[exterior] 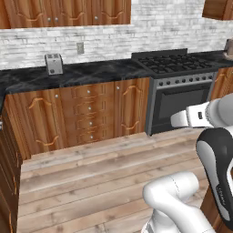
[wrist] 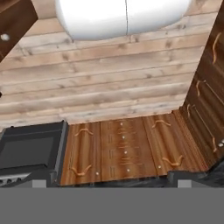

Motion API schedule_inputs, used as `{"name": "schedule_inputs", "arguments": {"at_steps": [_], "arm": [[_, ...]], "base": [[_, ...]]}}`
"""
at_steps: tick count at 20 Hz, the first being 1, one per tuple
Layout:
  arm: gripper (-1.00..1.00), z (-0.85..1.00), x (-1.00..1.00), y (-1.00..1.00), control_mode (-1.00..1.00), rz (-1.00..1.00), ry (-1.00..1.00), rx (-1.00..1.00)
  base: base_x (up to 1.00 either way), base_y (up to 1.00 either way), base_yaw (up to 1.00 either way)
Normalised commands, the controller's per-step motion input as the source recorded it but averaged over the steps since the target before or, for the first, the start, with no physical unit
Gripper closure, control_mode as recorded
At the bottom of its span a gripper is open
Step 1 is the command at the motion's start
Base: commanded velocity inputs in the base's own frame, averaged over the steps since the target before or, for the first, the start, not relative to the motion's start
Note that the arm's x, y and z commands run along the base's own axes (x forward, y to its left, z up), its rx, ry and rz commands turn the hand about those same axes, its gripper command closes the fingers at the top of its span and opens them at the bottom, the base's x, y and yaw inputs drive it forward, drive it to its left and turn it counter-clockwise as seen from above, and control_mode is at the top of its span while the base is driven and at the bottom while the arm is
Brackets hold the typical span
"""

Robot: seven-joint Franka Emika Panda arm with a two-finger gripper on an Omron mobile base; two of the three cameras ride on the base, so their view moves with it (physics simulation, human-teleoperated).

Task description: Take the cupcake and cake from the fridge and place them on the empty tray on the dining counter.

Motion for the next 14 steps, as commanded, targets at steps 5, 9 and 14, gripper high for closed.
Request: {"name": "schedule_inputs", "arguments": {"at_steps": [5,9,14], "arm": [[-1.0,0.0,0.0,0.0,1.0,0.0,0.0,0.0],[-1.0,0.0,0.0,0.0,1.0,0.0,0.0,0.0],[-1.0,0.0,0.0,0.0,1.0,0.0,0.0,0.0]], "base": [[0.47,-0.14,-0.27],[0.81,0.39,-0.52],[1.0,0.66,-0.49]]}}
